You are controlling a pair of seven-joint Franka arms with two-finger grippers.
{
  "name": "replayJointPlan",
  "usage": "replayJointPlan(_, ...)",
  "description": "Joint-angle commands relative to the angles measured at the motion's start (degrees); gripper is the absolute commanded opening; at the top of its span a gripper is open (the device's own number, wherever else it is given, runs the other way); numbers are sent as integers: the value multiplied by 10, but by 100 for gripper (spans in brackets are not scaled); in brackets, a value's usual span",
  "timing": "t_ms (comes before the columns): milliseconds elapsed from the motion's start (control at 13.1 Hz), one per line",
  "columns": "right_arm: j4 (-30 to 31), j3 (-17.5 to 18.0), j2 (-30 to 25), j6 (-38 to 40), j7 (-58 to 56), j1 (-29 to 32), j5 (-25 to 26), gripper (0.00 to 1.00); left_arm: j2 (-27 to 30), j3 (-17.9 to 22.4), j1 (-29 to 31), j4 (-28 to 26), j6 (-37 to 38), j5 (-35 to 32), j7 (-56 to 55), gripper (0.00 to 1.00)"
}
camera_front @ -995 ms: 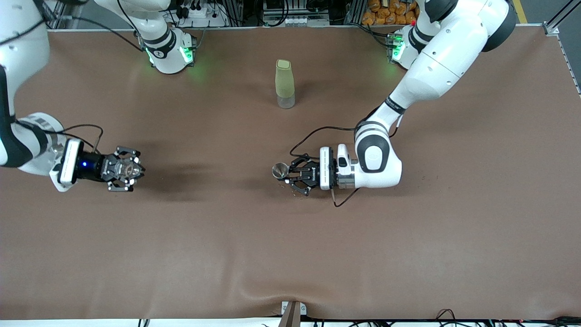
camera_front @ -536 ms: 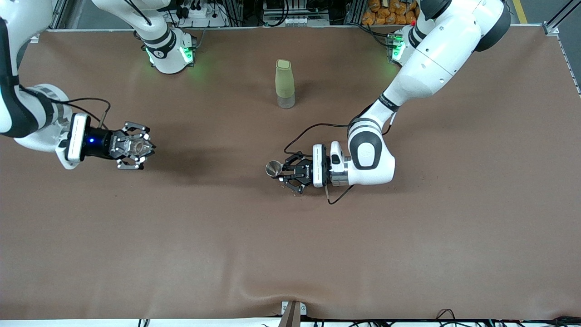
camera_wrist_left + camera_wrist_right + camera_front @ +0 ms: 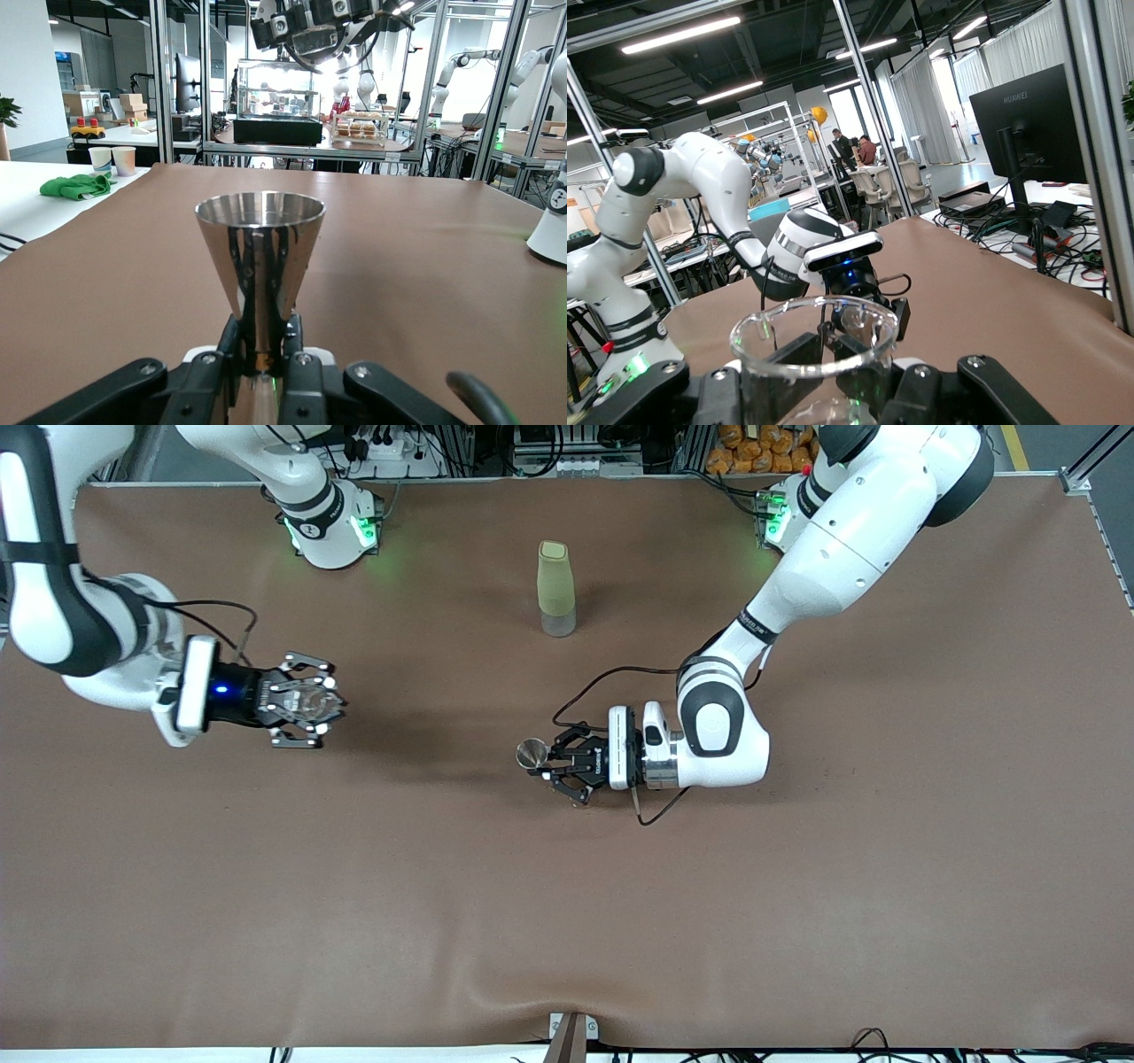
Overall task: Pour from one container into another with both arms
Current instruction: 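Bring the beaker with the right gripper above the jigger's cup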
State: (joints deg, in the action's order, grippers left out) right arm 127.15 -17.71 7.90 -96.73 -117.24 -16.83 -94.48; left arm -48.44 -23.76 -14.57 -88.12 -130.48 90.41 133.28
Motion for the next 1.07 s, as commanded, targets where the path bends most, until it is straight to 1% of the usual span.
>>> replayJointPlan(0,18,-9,-12,-44,2,-67,-69,0,-14,6,-25,30,-24,33,13,0)
replayJointPlan(230,11,-5,-3,-89,0,-134,-141,0,-27,6,-28,30,-27,83,67,0)
replayJointPlan(383,1,-4,11,-117,-21,-176,-200,0,-27,6,-28,29,-27,90,73,0)
replayJointPlan(612,-32,-2,69,-122,-68,-223,-292,0,-30,6,-30,30,-27,92,72,0)
replayJointPlan(842,-57,0,117,-123,-110,-254,-359,0,-30,6,-29,29,-27,100,73,0)
replayJointPlan(995,-74,7,141,-128,-130,-262,-390,0,-29,6,-29,28,-27,104,73,0)
